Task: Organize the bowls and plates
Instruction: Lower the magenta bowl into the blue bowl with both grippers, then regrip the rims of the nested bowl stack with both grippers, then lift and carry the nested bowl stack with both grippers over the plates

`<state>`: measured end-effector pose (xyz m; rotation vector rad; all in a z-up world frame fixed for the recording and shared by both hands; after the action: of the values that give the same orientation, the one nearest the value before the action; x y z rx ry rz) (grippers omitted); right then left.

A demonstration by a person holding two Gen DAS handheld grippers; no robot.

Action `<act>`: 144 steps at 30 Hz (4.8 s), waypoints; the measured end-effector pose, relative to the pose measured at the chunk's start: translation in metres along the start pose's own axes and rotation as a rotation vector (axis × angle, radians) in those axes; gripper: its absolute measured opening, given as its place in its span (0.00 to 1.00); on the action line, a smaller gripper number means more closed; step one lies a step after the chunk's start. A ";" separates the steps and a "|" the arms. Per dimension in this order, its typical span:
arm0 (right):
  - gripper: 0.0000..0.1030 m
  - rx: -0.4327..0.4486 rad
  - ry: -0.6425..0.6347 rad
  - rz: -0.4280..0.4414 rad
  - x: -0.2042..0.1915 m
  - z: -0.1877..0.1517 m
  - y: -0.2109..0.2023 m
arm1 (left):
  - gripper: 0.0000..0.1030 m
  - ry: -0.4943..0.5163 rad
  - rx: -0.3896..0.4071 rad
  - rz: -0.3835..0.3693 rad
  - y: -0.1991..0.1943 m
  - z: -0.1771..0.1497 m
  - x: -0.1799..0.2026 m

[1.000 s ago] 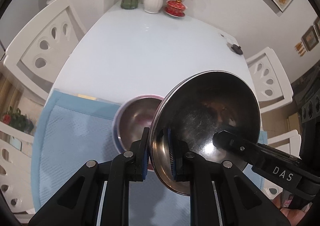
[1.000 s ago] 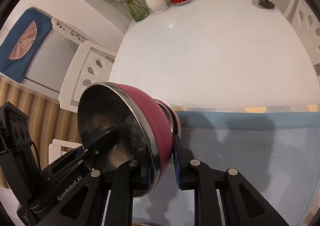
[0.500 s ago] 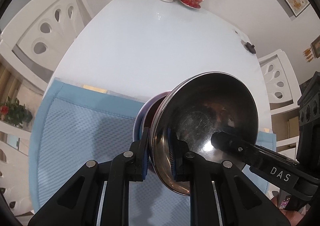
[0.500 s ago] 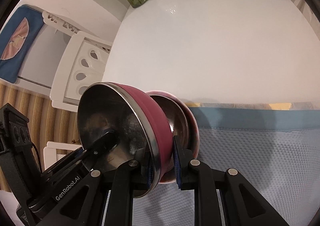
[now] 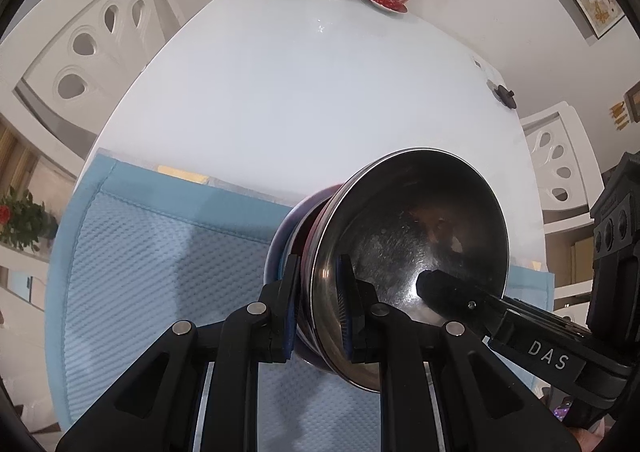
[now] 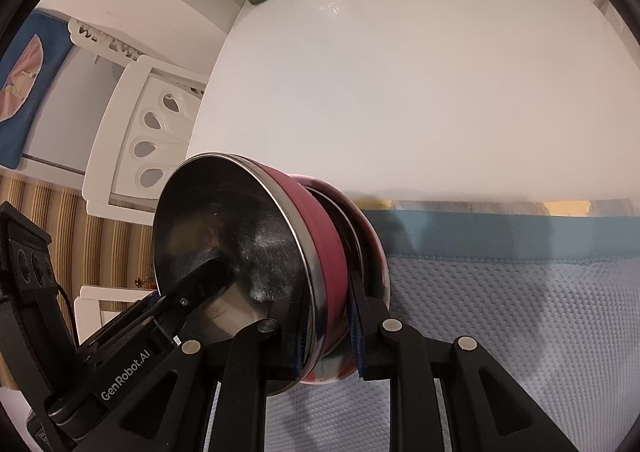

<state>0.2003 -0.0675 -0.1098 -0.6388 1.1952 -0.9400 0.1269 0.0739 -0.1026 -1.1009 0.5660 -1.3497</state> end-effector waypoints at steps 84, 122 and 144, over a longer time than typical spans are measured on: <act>0.47 -0.019 0.074 0.212 0.001 -0.033 0.017 | 0.40 0.049 0.027 -0.104 0.001 -0.016 -0.006; 0.47 -0.069 -0.108 0.286 -0.044 -0.135 -0.097 | 0.40 -0.099 0.126 -0.029 -0.135 -0.131 -0.003; 0.47 0.009 0.044 0.161 -0.043 -0.252 -0.127 | 0.40 0.074 -0.009 -0.155 -0.162 -0.222 -0.027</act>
<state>-0.0787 -0.0768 -0.0516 -0.5094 1.2614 -0.8265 -0.1456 0.0565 -0.0637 -1.1244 0.5506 -1.5287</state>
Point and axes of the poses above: each gripper's, at about its wrist camera, not at the fingertips, and y roughly the way its jaws point, x to its right, z to its top, the point moved 7 cm from there along y, roughly the way its jaws point, and after that the axes turned 7 degrees about x, right-handed, at the moved point
